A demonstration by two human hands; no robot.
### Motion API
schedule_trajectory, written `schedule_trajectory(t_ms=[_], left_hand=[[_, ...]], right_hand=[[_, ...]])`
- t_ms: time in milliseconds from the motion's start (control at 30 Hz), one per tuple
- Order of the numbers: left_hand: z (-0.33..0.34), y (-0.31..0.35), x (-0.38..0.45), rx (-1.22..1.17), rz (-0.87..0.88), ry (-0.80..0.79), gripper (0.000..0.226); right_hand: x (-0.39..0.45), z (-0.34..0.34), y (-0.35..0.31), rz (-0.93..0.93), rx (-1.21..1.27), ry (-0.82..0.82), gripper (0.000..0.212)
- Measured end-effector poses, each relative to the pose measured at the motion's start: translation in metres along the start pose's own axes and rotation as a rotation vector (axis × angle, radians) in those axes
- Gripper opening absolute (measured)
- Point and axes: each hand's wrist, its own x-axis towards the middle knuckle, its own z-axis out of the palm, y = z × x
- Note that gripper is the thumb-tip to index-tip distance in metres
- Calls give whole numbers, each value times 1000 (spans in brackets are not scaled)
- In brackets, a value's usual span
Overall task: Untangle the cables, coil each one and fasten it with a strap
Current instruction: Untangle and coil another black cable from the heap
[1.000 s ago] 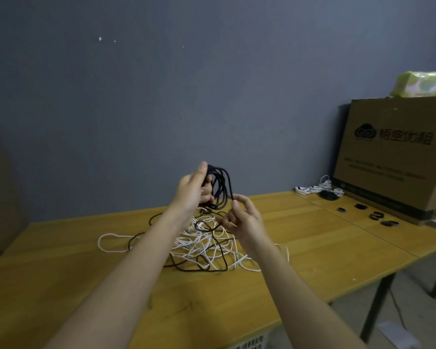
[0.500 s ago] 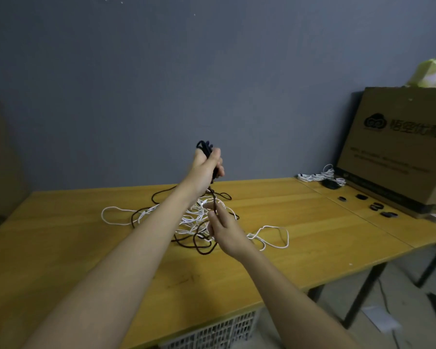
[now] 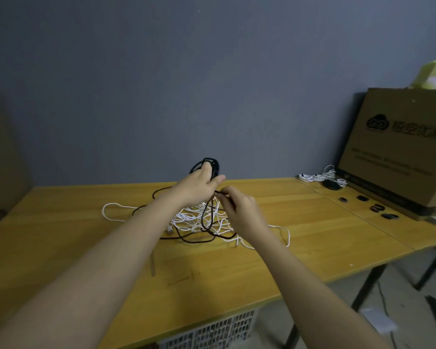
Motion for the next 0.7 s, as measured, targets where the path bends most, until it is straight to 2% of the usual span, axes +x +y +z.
schedule_trajectory(t_ms=[100,167,300,400,533,633,700], left_hand=[[1,-2,-4,87,-33,-68,40],[-1,-3,-7,49,-35,-107,46],[-16,-3,-14,-47,-11,-161,50],[-22,-6,-16,-115,5,-205,43],[-22,-12,-7,-353,-18,-123,34],[-26,-14,-4,-361,-22,-70,34],[-26,-15,-4,-350,-23,-35,35]], right_hand=[[6,-5,6,117,92,61,33],[14,-10,7,149,65,34,40],[25,-16,13,141,268,-124,20],[18,-8,18,163,356,-213,9],[11,7,24,258,517,-236,10],[4,10,29,381,657,-250,19],[2,10,30,442,844,-269,25]])
